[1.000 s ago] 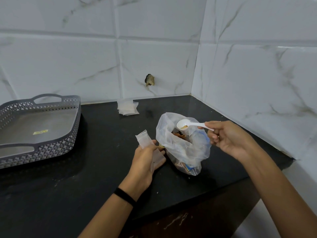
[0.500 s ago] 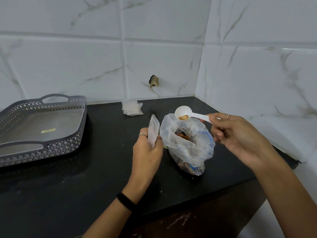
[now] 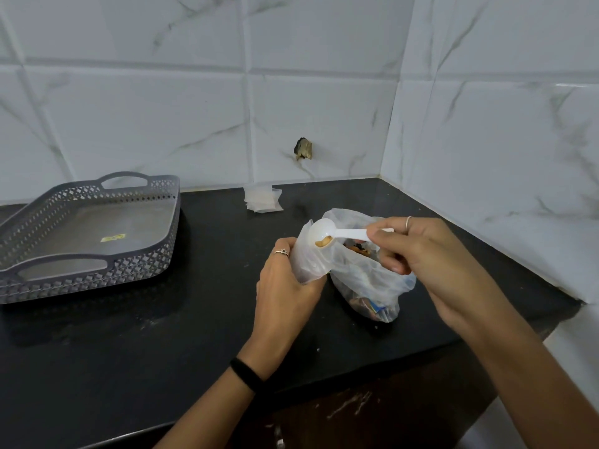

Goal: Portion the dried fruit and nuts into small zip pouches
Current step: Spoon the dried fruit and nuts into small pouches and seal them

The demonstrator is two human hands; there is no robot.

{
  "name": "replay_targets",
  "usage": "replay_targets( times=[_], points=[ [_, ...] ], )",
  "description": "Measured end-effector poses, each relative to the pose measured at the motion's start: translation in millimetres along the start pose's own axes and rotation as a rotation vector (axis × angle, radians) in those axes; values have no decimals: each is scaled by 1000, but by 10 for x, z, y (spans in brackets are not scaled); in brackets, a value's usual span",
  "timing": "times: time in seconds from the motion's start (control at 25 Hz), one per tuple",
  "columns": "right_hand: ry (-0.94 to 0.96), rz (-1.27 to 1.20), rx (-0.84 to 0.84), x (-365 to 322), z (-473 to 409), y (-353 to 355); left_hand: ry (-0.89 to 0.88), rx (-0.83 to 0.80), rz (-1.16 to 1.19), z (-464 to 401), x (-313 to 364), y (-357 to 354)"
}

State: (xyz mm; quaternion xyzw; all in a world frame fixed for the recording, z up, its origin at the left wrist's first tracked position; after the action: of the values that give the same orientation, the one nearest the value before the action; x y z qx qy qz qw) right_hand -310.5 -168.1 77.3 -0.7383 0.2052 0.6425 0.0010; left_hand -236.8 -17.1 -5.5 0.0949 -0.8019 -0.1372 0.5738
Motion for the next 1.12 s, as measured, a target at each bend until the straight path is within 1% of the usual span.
replay_targets(
  times=[0.08, 0.24, 0.36, 0.44, 0.52, 0.56, 0.64, 0.76, 0.88, 1.0, 1.08, 1.12],
  points=[
    [53, 97, 7, -7, 16, -46, 4, 10, 17, 0, 5, -1],
    [240, 384, 13, -50, 67, -135, -15, 15, 28, 8, 1, 3],
    [275, 428, 40, -63, 93, -142, -18, 24, 21, 19, -22, 16],
    [303, 482, 8, -60, 85, -148, -37, 32, 8, 26, -22, 25],
    [352, 611, -61, -44, 74, -181, -57, 39, 3, 26, -12, 44],
    [407, 695, -71, -38, 70, -197, -64, 43, 5, 25, 0, 57],
    [576, 810, -37, -27, 56, -212, -70, 46, 20, 22, 24, 85],
    [726, 871, -2, -1, 35, -212, -98, 34, 37, 25, 41, 114],
    [768, 849, 47, 3, 27, -217, -116, 24, 24, 12, 40, 112],
    [650, 713, 24, -39, 58, -228, -113, 38, 63, -13, 33, 101],
    [548, 540, 35, -47, 87, -172, -81, 24, 75, -25, 22, 89],
    [487, 440, 69, -46, 88, -103, -57, 8, 63, -31, 14, 82]
  ],
)
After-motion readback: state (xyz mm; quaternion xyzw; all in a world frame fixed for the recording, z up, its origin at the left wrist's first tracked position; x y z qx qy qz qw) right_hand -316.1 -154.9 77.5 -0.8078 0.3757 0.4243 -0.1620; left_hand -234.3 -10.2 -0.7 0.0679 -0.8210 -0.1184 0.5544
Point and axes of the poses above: each hand's wrist, its own z-axis away from the middle knuckle, its own y-axis out of the back of the hand, x = y × z, the point moved 2 cm from there along -z, towards the middle knuckle, and after that the axes turned 2 degrees about y, right-handed, at the moved point
